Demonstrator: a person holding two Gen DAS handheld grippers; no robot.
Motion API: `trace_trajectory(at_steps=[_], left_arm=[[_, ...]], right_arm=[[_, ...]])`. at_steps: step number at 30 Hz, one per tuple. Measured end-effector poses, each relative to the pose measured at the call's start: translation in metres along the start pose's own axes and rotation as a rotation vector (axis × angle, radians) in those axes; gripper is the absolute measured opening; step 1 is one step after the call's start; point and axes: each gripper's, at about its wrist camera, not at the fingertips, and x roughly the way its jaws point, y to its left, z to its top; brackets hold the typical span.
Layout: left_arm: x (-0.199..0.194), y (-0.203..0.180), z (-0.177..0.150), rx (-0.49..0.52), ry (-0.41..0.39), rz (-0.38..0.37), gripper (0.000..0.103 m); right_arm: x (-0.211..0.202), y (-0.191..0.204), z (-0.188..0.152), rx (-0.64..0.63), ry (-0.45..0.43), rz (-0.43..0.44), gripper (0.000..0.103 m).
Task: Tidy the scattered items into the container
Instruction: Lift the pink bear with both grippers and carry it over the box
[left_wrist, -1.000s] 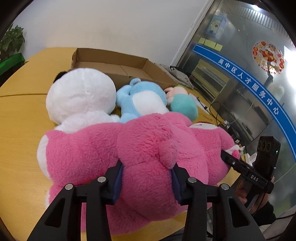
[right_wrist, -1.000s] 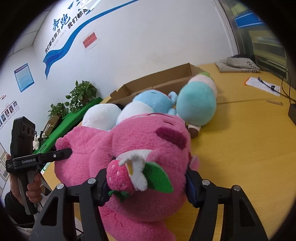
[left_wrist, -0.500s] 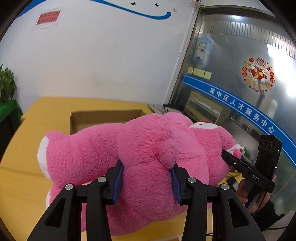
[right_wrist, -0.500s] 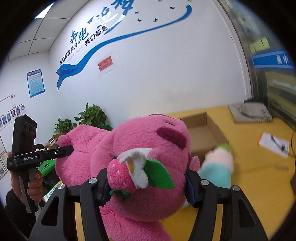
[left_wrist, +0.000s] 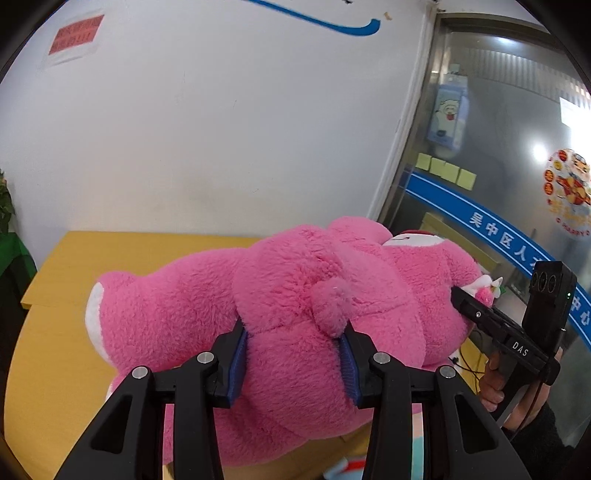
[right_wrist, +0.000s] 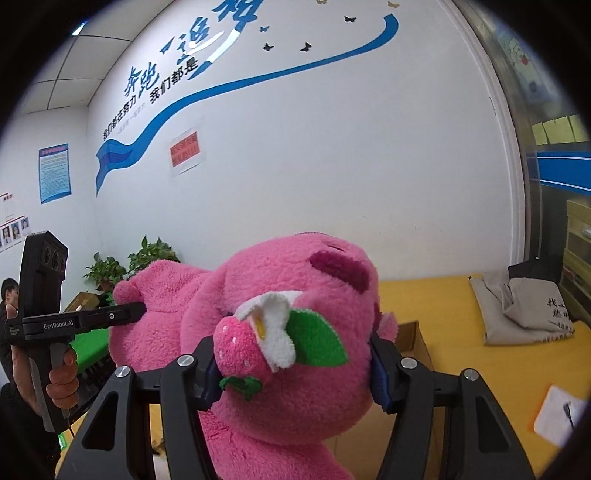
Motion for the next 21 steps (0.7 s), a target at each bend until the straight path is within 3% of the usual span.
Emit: trace_trajectory(at_steps=[6,8,10,12,14,15,21], left_arm=[[0.111,0.046,-0.010,-0.051,0.121,0.022,0.045],[0.148,0.063,-0.026,-0.069,0.184,0.044,0.035],[0.187,0.081,-0.048,-0.098,0.269,0.064,0.015],[0.218,0.098,-0.071,-0.134,0.355,0.040,0.016],[0.225,0.099,-0.079,-0.123,0.351,0.019,0.018],[0.223,0.098,-0.078,-0.110,0.343,0.028,0.018],[0.205,0.085,-0.077,-0.053,0.352,0.059,0.027]], right_arm=[[0.090,-0.055,-0.014,0.047,0.081,-0.031,0.060],[0.124,-0.081,-0.035,0.107,0.123,-0.030,0.060],[0.153,-0.099,-0.058,0.160,0.183,-0.043,0.061],[0.186,-0.116,-0.084,0.178,0.287,-0.108,0.060],[0.207,-0.136,-0.104,0.238,0.386,-0.151,0.060],[0.208,-0.141,-0.105,0.263,0.395,-0.152,0.061],[0.208,-0.134,-0.098,0.189,0.493,-0.245,0.076]])
